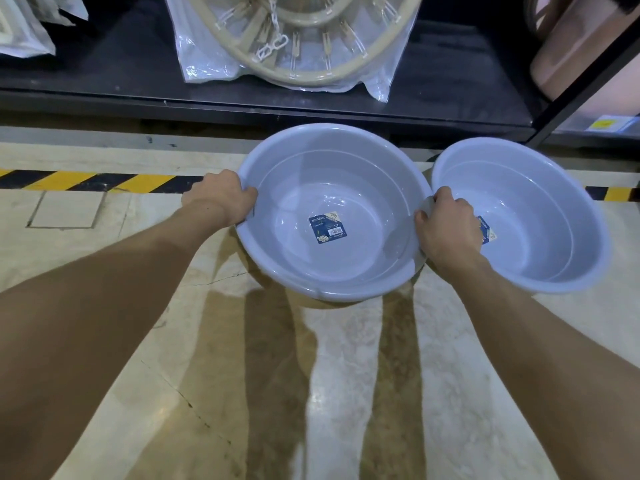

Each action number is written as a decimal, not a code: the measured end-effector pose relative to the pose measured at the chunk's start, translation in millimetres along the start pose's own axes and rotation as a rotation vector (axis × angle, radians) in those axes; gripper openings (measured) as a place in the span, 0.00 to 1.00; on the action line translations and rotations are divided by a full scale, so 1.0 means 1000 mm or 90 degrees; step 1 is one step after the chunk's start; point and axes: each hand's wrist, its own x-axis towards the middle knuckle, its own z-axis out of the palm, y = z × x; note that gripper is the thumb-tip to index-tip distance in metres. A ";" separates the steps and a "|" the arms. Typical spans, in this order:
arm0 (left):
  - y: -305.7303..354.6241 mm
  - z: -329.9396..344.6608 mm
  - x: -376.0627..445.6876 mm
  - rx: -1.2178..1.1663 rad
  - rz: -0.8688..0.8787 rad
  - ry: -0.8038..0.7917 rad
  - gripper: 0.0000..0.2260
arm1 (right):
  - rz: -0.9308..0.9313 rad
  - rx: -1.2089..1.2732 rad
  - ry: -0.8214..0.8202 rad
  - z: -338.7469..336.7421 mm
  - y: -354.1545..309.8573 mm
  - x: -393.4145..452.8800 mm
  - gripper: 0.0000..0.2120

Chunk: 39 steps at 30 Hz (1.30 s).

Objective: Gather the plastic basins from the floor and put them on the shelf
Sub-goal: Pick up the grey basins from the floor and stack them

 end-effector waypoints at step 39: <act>0.005 -0.064 -0.098 -0.269 0.007 0.019 0.20 | 0.050 0.322 0.023 -0.060 -0.009 -0.045 0.15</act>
